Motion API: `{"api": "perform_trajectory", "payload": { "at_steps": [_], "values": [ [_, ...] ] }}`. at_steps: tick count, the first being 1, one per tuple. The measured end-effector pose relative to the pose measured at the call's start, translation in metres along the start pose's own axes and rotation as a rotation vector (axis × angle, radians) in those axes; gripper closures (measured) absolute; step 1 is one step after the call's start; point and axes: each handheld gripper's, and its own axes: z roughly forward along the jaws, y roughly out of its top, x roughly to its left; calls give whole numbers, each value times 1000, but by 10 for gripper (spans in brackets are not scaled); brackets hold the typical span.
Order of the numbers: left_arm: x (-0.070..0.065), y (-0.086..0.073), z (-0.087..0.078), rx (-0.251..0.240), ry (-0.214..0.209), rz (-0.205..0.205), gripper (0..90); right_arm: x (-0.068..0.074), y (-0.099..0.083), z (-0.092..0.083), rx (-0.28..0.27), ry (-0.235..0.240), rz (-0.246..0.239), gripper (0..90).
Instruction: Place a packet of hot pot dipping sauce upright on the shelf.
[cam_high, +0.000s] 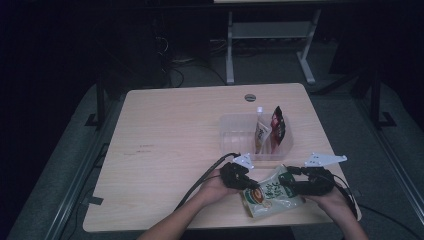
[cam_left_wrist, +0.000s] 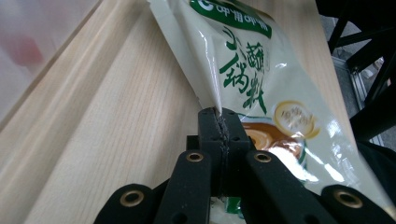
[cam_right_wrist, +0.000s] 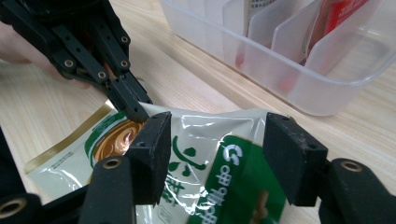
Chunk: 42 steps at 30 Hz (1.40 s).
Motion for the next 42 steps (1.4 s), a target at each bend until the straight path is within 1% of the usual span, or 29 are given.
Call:
{"api": "perform_trajectory", "payload": {
  "at_steps": [3,4,5,6,9,10,11,14,15,16,18,19,20,21,22,23,24,25,26,27,28,30,31,34,36,38,39,40,42],
  "values": [
    [-1,-1,-11,-4,2,4,900,0,1,-1,-8,9,-12,396],
    [-1,-1,-15,-2,4,10,900,1,1,-2,-6,13,-2,395],
    [-1,-2,-20,-3,8,16,900,2,2,-2,-12,22,-12,393],
    [-1,-3,-25,-9,10,14,900,2,2,-2,-12,22,-12,393],
    [-2,-8,-41,-18,17,11,900,4,3,-1,-11,52,-22,383],
    [-3,-11,-52,-23,24,12,900,6,4,0,-11,70,-28,377],
    [-3,-11,-52,-23,24,12,900,6,4,0,-11,70,-28,377],
    [-5,-17,-69,-29,27,13,900,8,6,2,-3,88,-35,372],
    [-6,-22,-80,-33,28,12,900,10,7,4,-1,100,-35,369],
    [-6,-22,-80,-33,28,12,900,10,7,4,-1,100,-35,369],
    [-7,-27,-91,-39,32,5,900,12,9,7,-1,118,-28,363],
    [-8,-34,-101,-51,36,-3,900,14,12,10,0,131,-28,359],
    [-8,-34,-101,-51,36,-3,900,14,12,10,0,131,-28,359],
    [-7,-37,-106,-51,38,-1,900,15,14,12,5,142,-29,357],
    [-8,-41,-111,-61,40,-11,900,16,16,15,10,148,-36,357],
    [-8,-44,-116,-64,42,-12,900,20,20,21,18,166,-40,355],
    [-8,-48,-122,-64,46,-12,900,20,20,21,18,166,-40,355],
    [-8,-52,-126,-73,47,-21,900,21,23,25,22,175,-50,355],
    [-8,-56,-131,-78,53,-27,900,23,26,28,20,192,-41,355],
    [-8,-60,-136,-79,58,-26,900,24,29,31,15,207,-46,358],
    [-8,-63,-141,-82,60,-34,900,26,33,35,14,229,-50,379],
    [-9,-71,-149,-94,70,-43,900,30,40,42,13,264,-64,378],
    [-9,-74,-153,-104,73,-47,900,33,44,47,14,280,-70,375],
    [-12,-83,-162,-107,81,-53,900,39,56,62,21,339,-75,367],
    [-14,-88,-168,-101,90,-48,900,43,63,73,23,377,-78,371],
    [-16,-92,-174,-110,97,-48,900,46,69,84,30,414,-78,377],
    [-17,-95,-176,-116,97,-52,900,47,72,89,36,426,-84,381],
    [-17,-97,-179,-122,99,-52,900,51,76,98,40,459,-92,391],
    [-17,-99,-182,-132,98,-59,900,52,78,101,45,468,-98,395]
  ]
}}
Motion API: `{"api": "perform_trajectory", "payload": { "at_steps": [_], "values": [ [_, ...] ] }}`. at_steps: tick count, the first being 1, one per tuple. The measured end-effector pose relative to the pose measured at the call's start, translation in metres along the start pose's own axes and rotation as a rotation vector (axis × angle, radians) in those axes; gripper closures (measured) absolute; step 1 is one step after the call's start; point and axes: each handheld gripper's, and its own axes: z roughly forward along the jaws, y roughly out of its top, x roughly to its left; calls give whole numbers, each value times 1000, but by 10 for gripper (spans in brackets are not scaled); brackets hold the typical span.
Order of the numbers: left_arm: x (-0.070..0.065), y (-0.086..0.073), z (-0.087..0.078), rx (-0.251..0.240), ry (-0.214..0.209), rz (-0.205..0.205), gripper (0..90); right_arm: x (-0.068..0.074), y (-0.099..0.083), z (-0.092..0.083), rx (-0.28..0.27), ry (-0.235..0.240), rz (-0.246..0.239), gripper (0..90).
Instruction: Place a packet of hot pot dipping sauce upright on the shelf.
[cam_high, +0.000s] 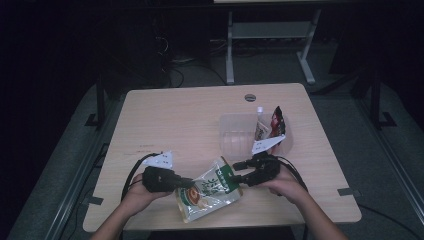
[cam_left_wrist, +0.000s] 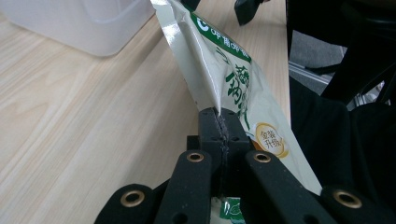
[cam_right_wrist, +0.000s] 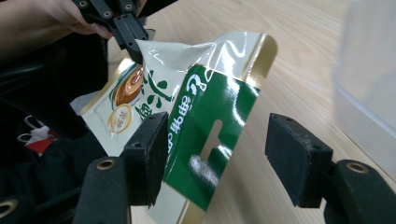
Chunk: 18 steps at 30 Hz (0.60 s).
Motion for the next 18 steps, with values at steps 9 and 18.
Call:
{"api": "perform_trajectory", "payload": {
  "at_steps": [9,18],
  "values": [
    [-1,1,-1,-22,-31,21,900,-5,-6,3,6,84,9,504],
    [1,1,1,-21,-35,26,900,-4,-8,6,26,140,8,628]
  ]
}}
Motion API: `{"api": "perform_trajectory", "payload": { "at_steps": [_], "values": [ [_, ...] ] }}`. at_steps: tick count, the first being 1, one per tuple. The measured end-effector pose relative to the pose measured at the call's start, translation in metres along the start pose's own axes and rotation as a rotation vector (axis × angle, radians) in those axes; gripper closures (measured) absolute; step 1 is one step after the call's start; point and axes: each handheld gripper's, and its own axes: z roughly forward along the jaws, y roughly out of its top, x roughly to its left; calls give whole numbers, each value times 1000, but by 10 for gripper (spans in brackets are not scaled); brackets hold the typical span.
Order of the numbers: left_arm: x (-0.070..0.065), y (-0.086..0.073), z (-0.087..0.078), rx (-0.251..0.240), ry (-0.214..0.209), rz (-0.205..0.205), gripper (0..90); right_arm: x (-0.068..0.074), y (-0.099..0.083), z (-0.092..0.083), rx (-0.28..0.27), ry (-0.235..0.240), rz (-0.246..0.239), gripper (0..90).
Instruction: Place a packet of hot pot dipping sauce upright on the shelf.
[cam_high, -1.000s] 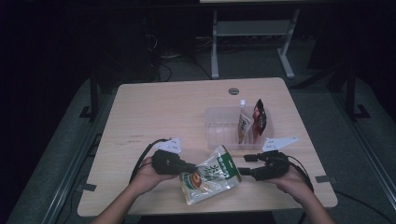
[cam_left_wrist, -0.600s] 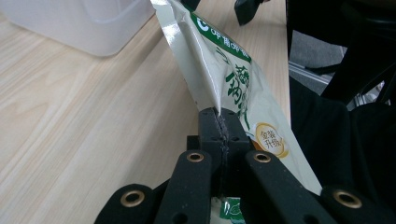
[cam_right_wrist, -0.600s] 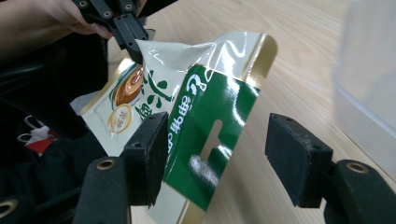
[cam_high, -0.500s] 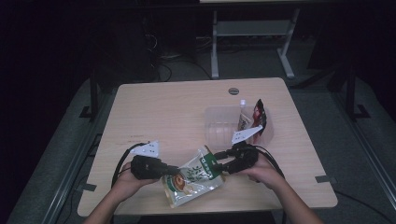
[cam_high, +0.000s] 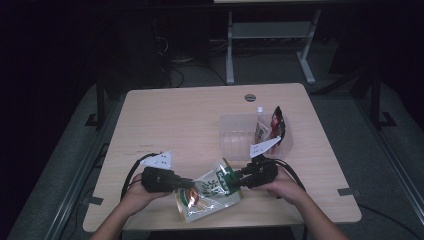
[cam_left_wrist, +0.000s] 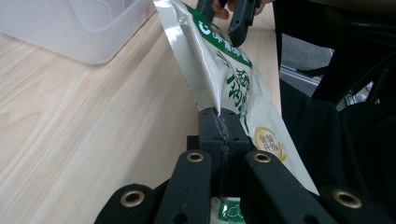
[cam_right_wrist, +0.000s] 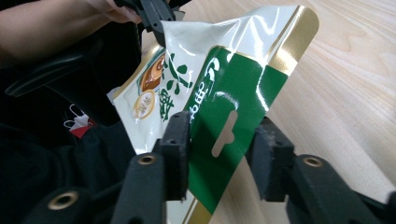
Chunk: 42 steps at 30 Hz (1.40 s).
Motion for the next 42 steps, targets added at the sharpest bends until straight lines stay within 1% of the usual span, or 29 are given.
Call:
{"api": "perform_trajectory", "payload": {
  "at_steps": [4,6,8,9,12,13,14,15,16,17,18,19,20,21,23,24,26,27,28,30,32,34,35,38,40,41,42],
  "values": [
    [0,1,-1,-5,8,0,900,0,0,0,-1,12,6,653],
    [1,0,-2,-8,17,-1,900,0,0,0,-2,19,9,697],
    [2,0,-2,-8,21,-8,900,1,1,-1,-7,29,-7,737],
    [3,-1,-2,-9,23,-8,900,3,1,-1,-6,40,-6,769],
    [5,-1,-1,-9,32,-6,900,4,1,0,1,44,-11,792],
    [5,-1,0,-11,34,-14,900,5,1,0,3,51,-16,806],
    [5,-1,0,-10,39,-14,900,6,2,1,9,52,-23,819],
    [6,-1,0,-13,36,-16,900,6,2,2,4,58,-38,820],
    [7,-1,0,-14,36,-14,900,7,2,3,11,59,-31,830],
    [9,-1,1,-20,41,-18,900,9,3,3,15,59,-41,857],
    [9,-1,1,-20,41,-18,900,9,3,3,15,59,-41,857],
    [10,-1,1,-22,44,-18,900,9,3,4,11,60,-52,868],
    [10,-1,1,-23,45,-22,899,11,4,4,16,63,-55,894],
    [11,-1,2,-18,51,-16,899,11,4,4,16,63,-55,894],
    [13,-2,3,-13,57,-21,898,12,4,6,20,68,-68,899],
    [13,-3,3,-14,61,-21,898,13,5,6,22,68,-76,900],
    [14,-3,4,-20,69,-25,897,15,5,6,17,70,-75,900],
    [15,-3,4,-28,74,-30,894,15,6,6,-8,86,-91,900],
    [15,-3,4,-28,74,-30,892,15,6,6,-8,86,-91,900],
    [17,-2,5,-28,78,-32,889,16,7,5,-22,102,-79,900],
    [17,-2,6,-28,81,-41,877,16,7,4,-33,111,-74,900],
    [18,-2,8,-15,100,-41,840,16,7,3,-50,124,-74,900],
    [19,-2,9,-17,101,-45,826,17,8,3,-54,127,-70,900],
    [18,0,11,-23,112,-57,786,18,9,2,-80,141,-78,900],
    [18,1,11,-33,126,-61,710,19,9,1,-90,137,-77,900],
    [17,2,11,-38,132,-61,641,20,10,0,-105,135,-78,900],
    [17,2,11,-42,143,-61,641,20,10,0,-105,135,-78,900]
  ]
}}
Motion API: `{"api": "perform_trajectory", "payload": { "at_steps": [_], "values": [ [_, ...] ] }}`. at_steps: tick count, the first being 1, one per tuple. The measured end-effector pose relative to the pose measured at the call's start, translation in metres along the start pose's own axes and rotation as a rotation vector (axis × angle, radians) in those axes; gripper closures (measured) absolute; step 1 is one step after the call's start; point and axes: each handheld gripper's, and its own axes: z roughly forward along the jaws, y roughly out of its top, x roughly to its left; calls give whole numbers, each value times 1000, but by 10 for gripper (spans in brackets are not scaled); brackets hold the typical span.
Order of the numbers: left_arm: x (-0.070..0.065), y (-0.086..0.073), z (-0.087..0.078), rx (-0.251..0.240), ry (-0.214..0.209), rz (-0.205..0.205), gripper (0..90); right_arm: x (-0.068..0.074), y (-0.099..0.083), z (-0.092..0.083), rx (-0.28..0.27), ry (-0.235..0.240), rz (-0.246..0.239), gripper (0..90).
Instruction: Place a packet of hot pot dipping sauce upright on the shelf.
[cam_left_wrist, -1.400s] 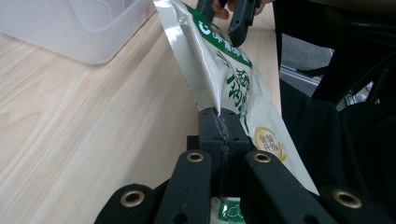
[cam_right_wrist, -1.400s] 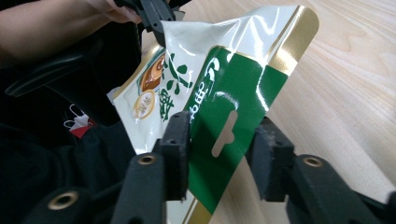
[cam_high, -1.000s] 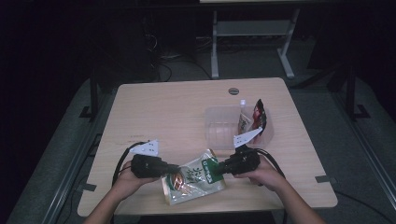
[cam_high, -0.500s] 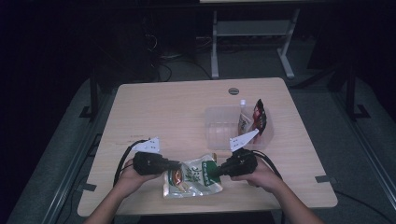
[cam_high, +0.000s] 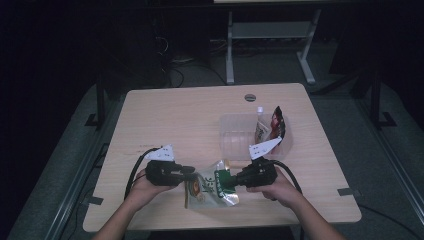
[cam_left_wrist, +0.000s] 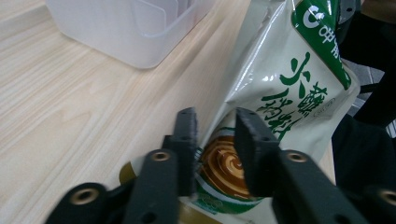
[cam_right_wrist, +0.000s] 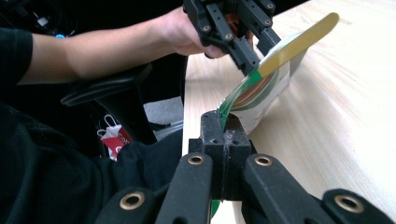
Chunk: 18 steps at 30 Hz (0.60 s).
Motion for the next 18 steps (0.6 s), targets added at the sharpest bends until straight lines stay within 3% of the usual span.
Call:
{"api": "perform_trajectory", "payload": {
  "at_steps": [6,9,18],
  "values": [
    [2,-2,-7,-6,9,-23,537,4,4,-8,-52,-12,-4,900],
    [4,-5,-11,-14,13,-31,526,7,8,-15,-88,-34,-26,900],
    [7,-9,-14,3,2,-45,523,17,17,-28,-130,-106,-72,900]
  ]
}}
